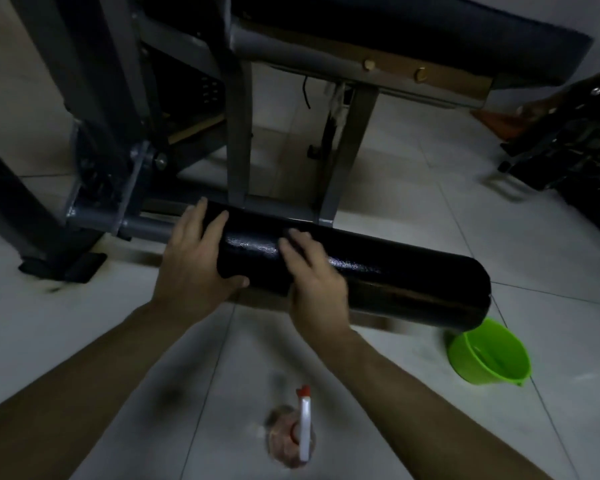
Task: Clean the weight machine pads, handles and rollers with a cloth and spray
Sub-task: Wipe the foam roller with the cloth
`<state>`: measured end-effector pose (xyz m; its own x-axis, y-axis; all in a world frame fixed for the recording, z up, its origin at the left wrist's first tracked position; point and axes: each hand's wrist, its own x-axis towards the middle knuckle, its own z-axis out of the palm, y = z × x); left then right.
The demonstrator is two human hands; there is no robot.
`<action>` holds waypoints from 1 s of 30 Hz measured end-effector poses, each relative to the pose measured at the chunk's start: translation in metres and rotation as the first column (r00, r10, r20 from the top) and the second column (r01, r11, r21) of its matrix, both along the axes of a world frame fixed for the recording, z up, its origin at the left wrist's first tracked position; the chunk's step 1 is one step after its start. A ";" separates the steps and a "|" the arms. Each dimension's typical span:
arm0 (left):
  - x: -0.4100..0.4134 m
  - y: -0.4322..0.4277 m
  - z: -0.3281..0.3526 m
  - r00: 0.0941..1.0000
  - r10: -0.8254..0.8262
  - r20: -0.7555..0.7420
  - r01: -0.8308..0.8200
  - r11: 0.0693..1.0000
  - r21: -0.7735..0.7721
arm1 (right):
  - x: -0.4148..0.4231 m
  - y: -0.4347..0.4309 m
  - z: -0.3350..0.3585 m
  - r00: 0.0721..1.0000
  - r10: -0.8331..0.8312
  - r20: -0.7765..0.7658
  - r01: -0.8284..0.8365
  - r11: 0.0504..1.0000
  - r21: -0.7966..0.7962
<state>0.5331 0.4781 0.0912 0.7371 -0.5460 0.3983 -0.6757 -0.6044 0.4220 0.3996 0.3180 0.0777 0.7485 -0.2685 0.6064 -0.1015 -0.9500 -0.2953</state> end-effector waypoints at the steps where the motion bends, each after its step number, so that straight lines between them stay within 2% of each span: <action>1: 0.001 0.002 -0.003 1.000 0.013 -0.026 -0.014 0.999 -0.033 | 0.018 0.016 0.002 0.998 0.062 -0.026 -0.062 0.998 -0.032; 4: 0.007 0.012 -0.003 0.987 0.056 -0.152 -0.078 0.986 -0.145 | 0.033 0.022 0.009 0.977 0.169 -0.128 -0.185 0.975 -0.126; 6: 0.014 0.026 -0.009 0.960 0.069 -0.273 -0.135 0.963 -0.234 | 0.011 -0.007 0.011 0.973 0.155 -0.172 -0.189 0.961 -0.204; 8: 0.020 0.038 -0.014 0.930 0.040 -0.366 -0.160 0.939 -0.305 | -0.022 -0.039 0.011 0.987 0.072 -0.146 -0.103 0.970 -0.218; 11: 0.023 0.041 -0.020 0.893 -0.004 -0.450 -0.182 0.911 -0.369 | -0.049 -0.057 0.012 0.992 -0.118 -0.038 0.117 0.992 -0.043; 13: 0.023 0.040 -0.023 0.885 -0.005 -0.465 -0.194 0.905 -0.379 | -0.036 -0.038 0.011 0.991 -0.135 0.008 0.135 0.990 0.040; 16: 0.025 0.040 -0.025 0.904 0.006 -0.427 -0.178 0.914 -0.364 | 0.009 0.011 0.005 0.999 0.043 0.016 -0.044 0.999 0.023; 20: 0.031 0.039 -0.019 0.917 -0.033 -0.397 -0.111 0.936 -0.335 | 0.081 0.067 0.018 0.970 0.233 -0.064 -0.232 0.973 0.014; 24: 0.037 0.042 -0.015 0.912 -0.087 -0.401 -0.061 0.937 -0.343 | 0.096 0.060 0.033 0.907 0.358 -0.222 -0.392 0.910 -0.134; 27: 0.036 0.040 -0.014 0.901 -0.045 -0.431 -0.110 0.938 -0.327 | 0.053 0.009 0.034 0.909 0.307 -0.281 -0.380 0.887 -0.261; 30: 0.037 0.036 -0.017 0.891 -0.037 -0.453 -0.142 0.924 -0.356 | 0.011 -0.027 0.033 0.952 0.206 -0.228 -0.258 0.939 -0.230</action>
